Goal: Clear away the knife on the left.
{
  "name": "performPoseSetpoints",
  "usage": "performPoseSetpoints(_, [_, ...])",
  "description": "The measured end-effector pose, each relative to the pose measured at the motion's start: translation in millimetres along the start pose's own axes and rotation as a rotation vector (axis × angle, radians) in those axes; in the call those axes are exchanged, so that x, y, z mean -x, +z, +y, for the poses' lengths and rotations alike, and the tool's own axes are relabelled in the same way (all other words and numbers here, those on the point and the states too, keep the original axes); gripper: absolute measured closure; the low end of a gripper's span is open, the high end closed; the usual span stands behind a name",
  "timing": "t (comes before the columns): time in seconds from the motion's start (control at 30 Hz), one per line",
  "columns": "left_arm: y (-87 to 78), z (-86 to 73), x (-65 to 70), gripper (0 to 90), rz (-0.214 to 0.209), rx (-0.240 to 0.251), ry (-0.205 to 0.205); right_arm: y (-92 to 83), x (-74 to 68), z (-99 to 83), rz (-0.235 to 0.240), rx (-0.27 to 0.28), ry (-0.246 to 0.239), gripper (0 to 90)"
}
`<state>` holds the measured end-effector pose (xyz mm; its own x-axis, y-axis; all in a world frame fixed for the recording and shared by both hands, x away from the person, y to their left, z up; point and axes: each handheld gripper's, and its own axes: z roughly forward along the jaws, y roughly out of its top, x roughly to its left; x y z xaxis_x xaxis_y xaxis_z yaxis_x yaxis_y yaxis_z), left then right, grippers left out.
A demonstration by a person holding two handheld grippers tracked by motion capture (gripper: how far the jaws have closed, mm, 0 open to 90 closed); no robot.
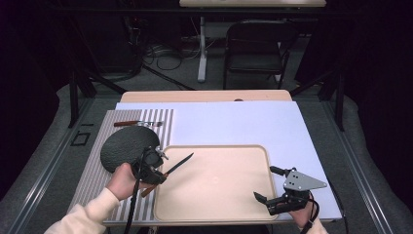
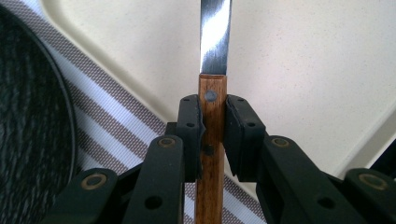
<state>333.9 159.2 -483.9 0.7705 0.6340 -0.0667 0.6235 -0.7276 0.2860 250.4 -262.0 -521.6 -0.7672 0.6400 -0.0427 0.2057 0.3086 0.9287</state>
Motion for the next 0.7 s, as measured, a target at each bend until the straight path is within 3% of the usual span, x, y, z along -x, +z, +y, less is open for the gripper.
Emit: performPoseSetpoints(0.7, [16.1,20.3,6.4,76.7,-0.052,0.003,0.002,0.3,0.0,0.2,0.002,0.0,0.0,0.0])
